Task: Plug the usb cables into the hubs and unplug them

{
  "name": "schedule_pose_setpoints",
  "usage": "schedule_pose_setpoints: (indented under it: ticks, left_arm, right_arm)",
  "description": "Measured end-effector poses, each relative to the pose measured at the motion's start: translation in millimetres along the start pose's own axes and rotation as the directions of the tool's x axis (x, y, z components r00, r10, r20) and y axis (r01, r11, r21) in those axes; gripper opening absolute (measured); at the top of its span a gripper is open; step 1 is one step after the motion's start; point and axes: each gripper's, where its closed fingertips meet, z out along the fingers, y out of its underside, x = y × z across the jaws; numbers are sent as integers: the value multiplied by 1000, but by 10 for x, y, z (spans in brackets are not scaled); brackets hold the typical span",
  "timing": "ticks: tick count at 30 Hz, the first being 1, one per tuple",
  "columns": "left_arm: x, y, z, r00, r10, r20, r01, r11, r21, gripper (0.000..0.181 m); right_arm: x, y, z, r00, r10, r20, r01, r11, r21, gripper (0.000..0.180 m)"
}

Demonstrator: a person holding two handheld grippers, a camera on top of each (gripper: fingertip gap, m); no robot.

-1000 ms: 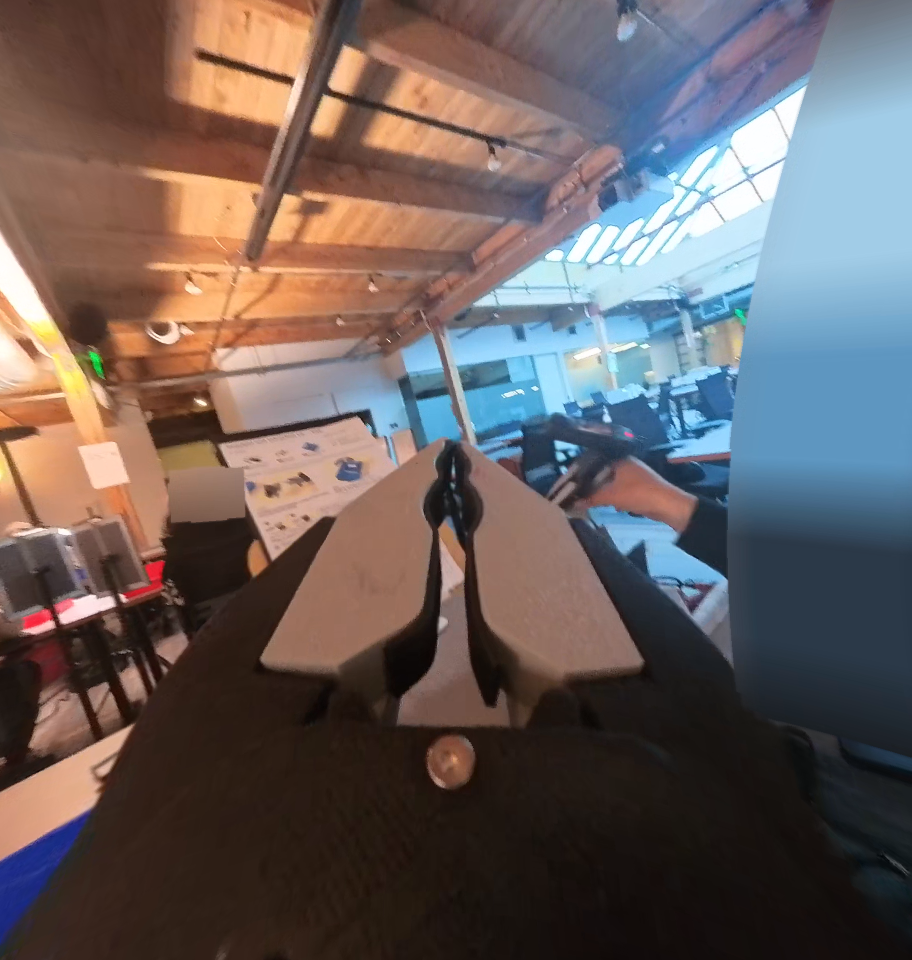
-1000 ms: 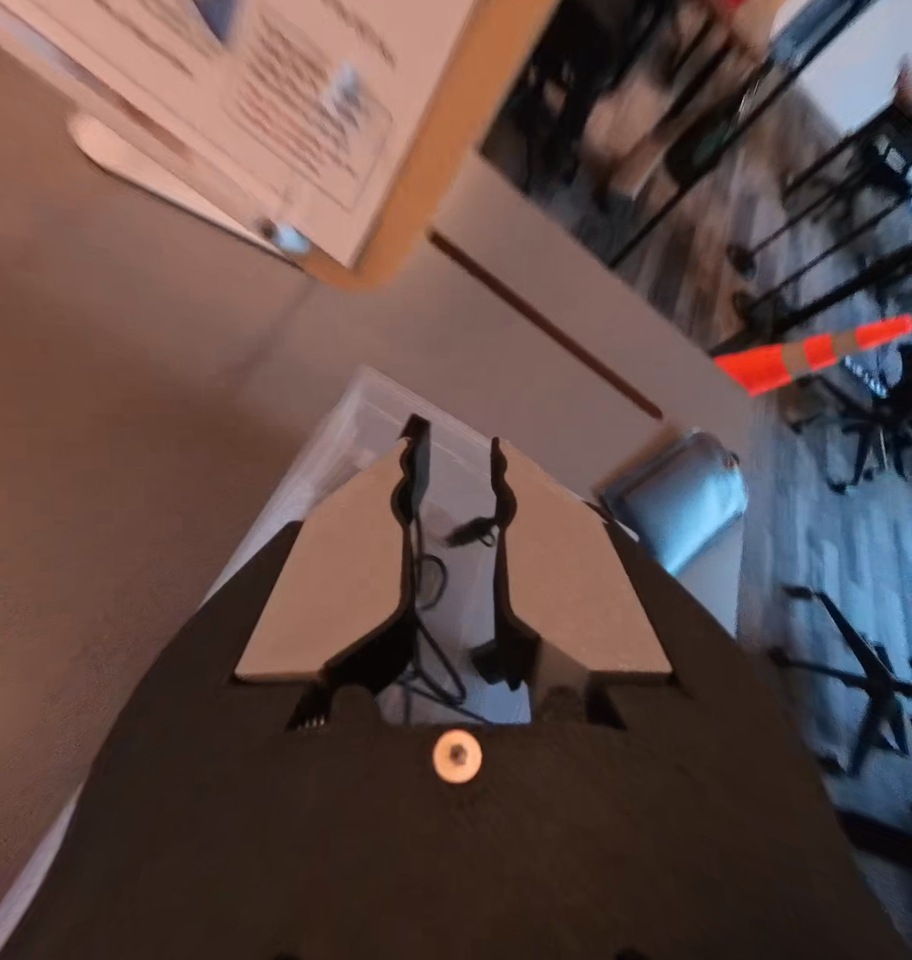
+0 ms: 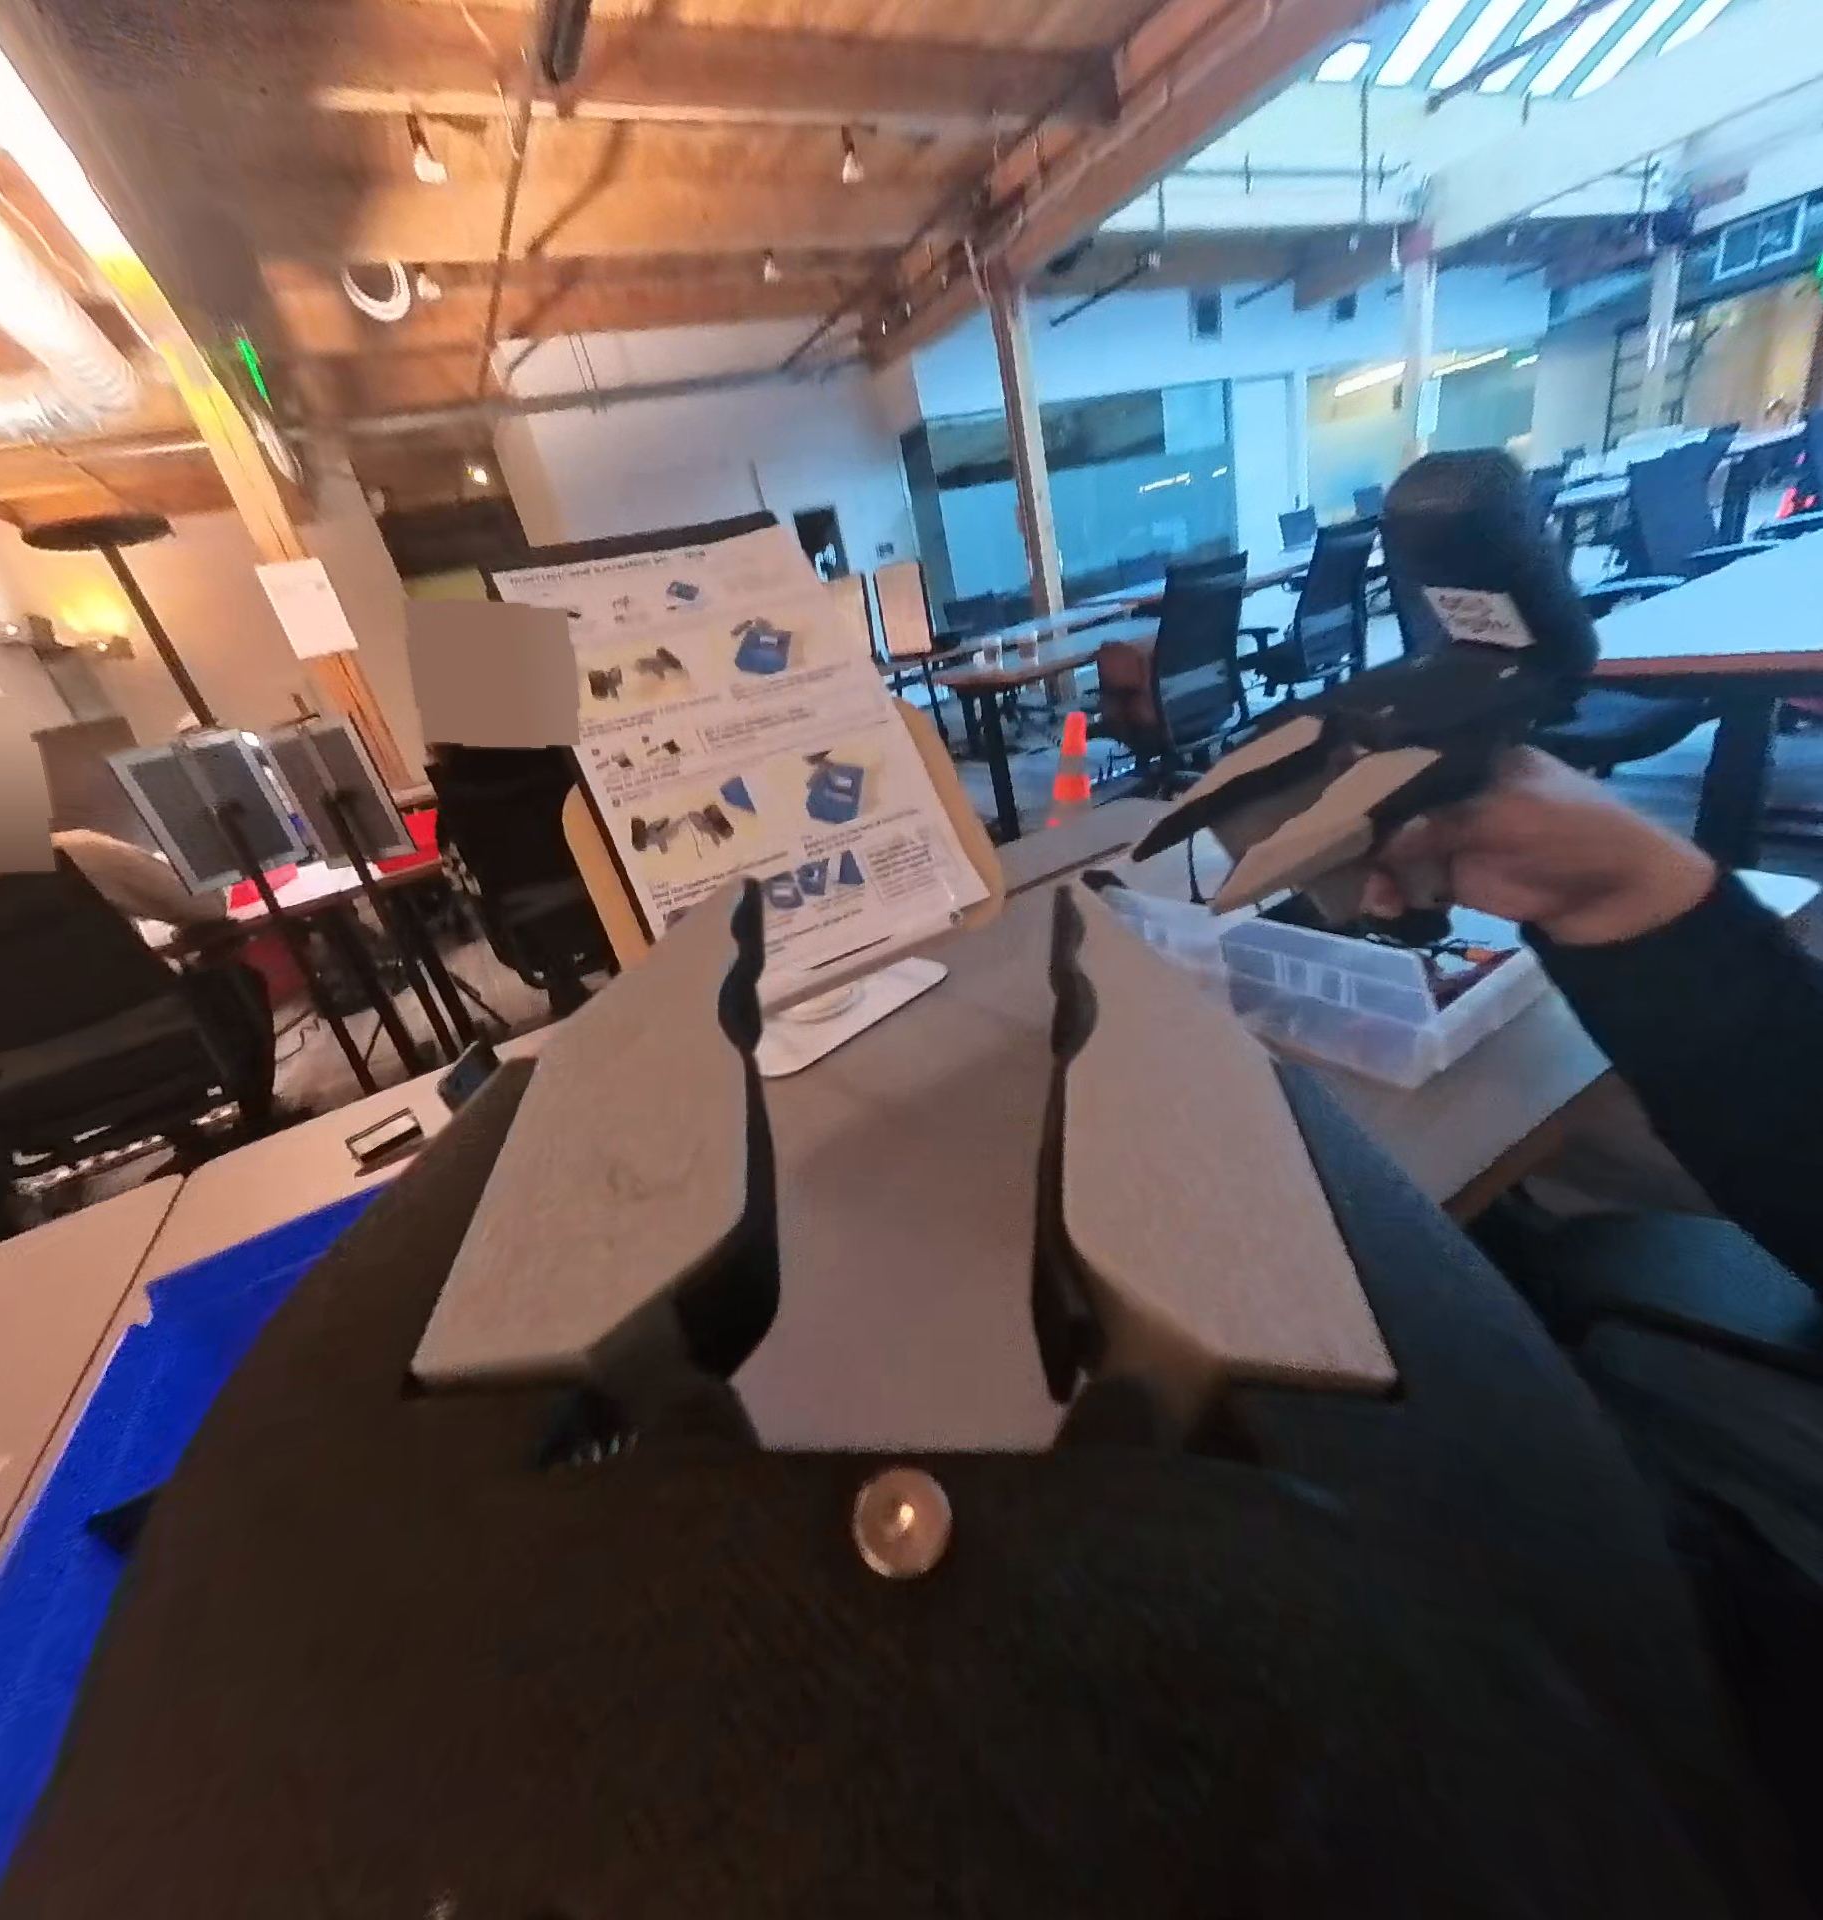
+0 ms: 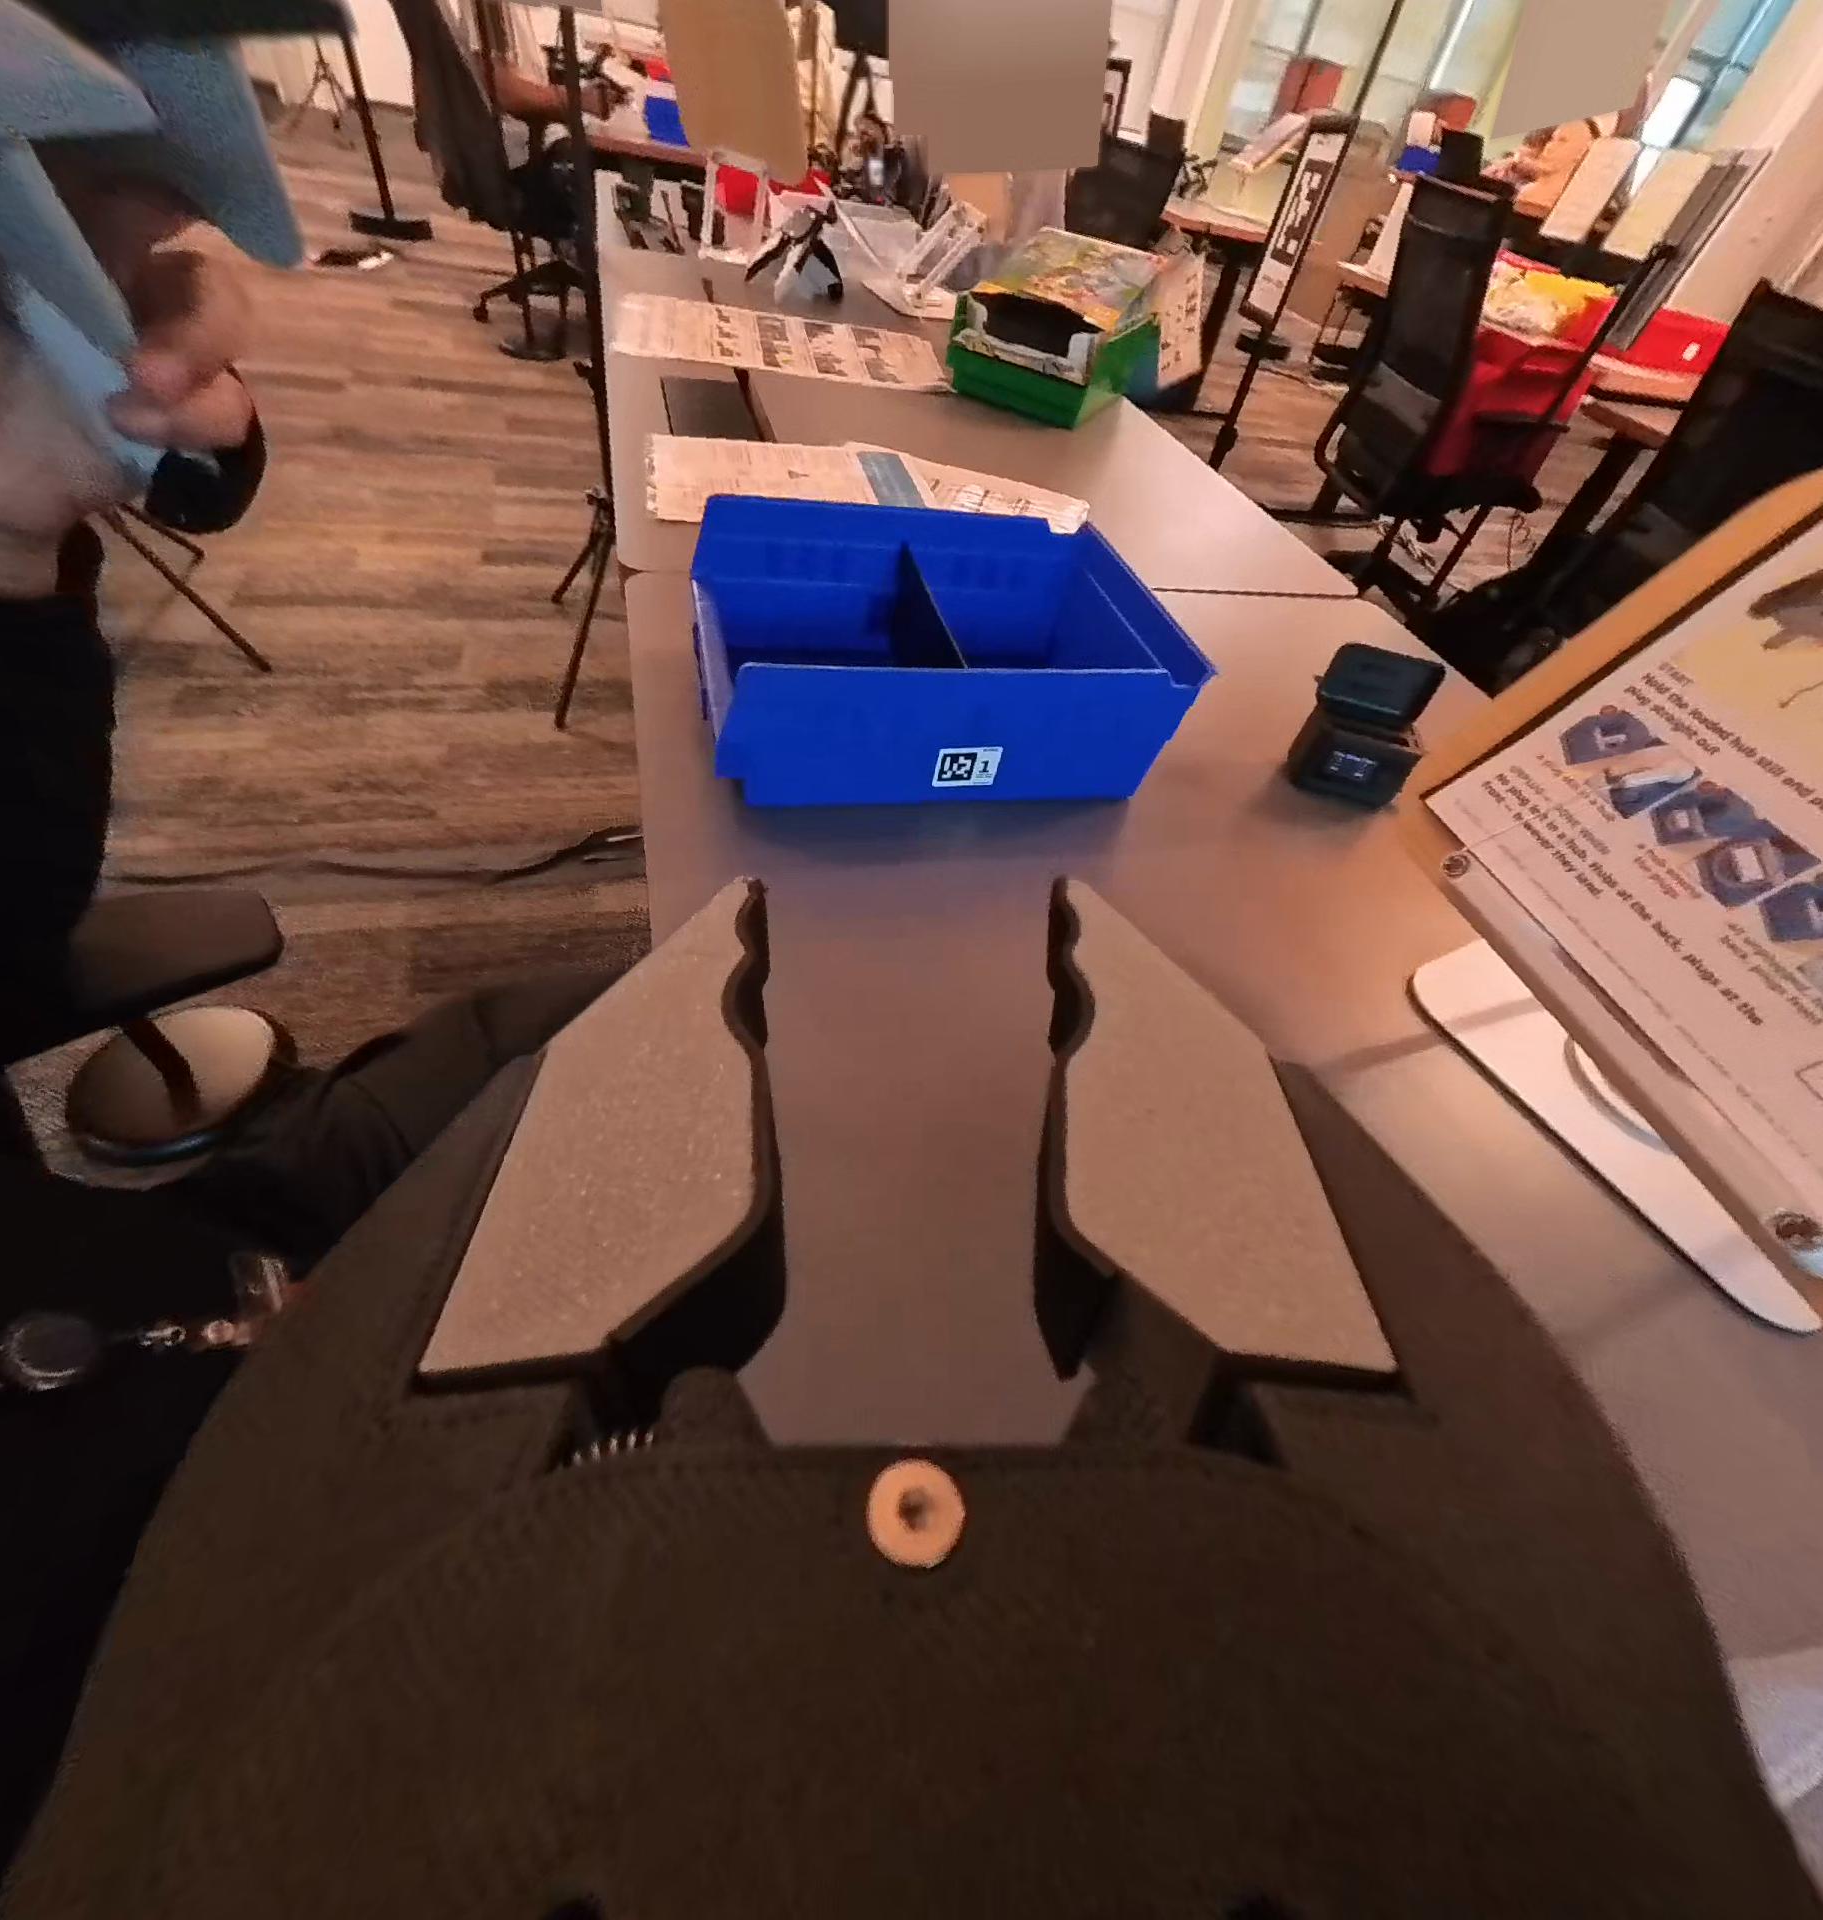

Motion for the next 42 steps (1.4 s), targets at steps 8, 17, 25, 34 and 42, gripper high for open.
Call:
schedule_pose_setpoints:
  ticks: [8,17,25,34,42]
  left_arm:
    - [-671,370,125,987,-37,154,55,992,-113,47]
    - [-1250,1702,680,965,-179,192,245,874,-420,67]
    - [-1380,2521,533,966,-128,223,252,630,-734,68]
    - [-1181,2910,487,992,-61,113,128,474,-871,26]
    - [-1595,2688,418,986,-23,164,143,620,-772,4]
  right_arm:
    - [140,76,-310,990,33,-136,-33,999,-1,57]
    - [243,-226,-1029,921,63,-384,4,985,171,55]
    - [747,189,-1788,733,116,-670,-97,993,65,82]
    - [804,741,-1640,734,166,-658,-295,952,-88,104]
    - [867,1746,-1314,726,202,-657,-539,761,-361,80]
